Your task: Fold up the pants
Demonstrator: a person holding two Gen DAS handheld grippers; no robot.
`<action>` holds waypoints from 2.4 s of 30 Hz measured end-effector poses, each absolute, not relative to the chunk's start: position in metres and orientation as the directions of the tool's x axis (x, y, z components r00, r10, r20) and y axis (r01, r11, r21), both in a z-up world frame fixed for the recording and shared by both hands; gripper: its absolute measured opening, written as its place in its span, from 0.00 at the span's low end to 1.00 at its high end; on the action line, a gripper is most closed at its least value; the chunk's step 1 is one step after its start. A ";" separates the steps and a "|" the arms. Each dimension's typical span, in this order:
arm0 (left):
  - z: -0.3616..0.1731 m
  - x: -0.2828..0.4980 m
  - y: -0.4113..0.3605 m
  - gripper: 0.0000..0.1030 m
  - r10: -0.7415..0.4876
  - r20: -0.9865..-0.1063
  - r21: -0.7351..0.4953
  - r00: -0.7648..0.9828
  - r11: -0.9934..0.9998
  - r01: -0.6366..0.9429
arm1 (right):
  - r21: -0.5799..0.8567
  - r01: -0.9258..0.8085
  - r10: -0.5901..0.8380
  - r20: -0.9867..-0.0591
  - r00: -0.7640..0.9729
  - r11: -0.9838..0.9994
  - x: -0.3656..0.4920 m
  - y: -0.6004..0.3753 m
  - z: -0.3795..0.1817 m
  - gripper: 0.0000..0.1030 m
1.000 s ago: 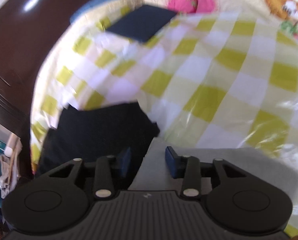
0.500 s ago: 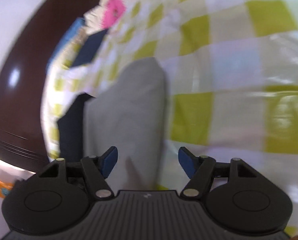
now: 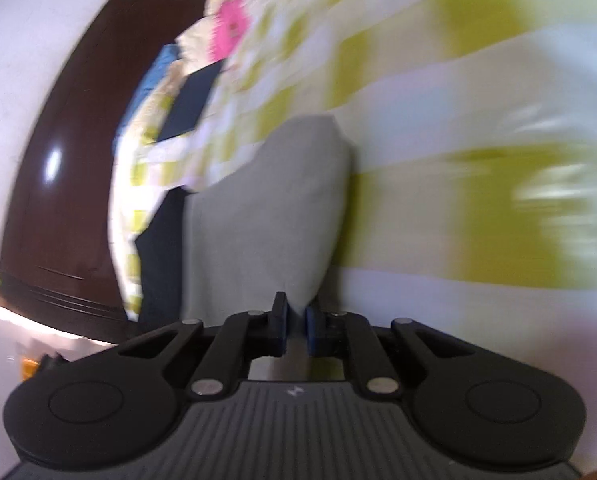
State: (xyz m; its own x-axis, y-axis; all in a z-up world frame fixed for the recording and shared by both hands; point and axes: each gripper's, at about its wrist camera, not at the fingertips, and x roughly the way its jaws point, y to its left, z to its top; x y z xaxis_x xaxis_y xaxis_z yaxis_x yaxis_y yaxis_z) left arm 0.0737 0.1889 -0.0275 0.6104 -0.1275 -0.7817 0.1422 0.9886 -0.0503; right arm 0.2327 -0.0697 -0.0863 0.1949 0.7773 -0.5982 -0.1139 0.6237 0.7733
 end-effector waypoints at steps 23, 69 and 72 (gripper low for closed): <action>-0.011 0.059 0.167 0.24 -0.208 -0.763 -0.176 0.612 0.978 0.113 | 0.815 -0.061 0.807 -0.555 0.203 0.576 0.225 -0.093 -0.096 0.14; 0.004 0.013 0.059 0.24 -0.379 -0.638 -0.128 0.670 0.911 0.393 | 0.522 -0.232 0.571 -0.761 0.307 0.821 0.186 -0.085 0.021 0.05; 0.015 0.015 0.068 0.23 -0.392 -0.603 -0.150 0.695 0.911 0.383 | 0.542 -0.256 0.600 -0.724 0.341 0.800 0.194 -0.082 0.037 0.02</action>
State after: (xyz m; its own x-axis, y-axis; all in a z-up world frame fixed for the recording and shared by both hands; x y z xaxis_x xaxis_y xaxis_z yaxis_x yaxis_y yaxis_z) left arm 0.0145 0.0681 0.0150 0.6948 -0.3916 -0.6032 0.3831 0.9114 -0.1504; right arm 0.1939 -0.0817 0.0366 0.3414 0.5997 -0.7237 -0.2564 0.8002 0.5421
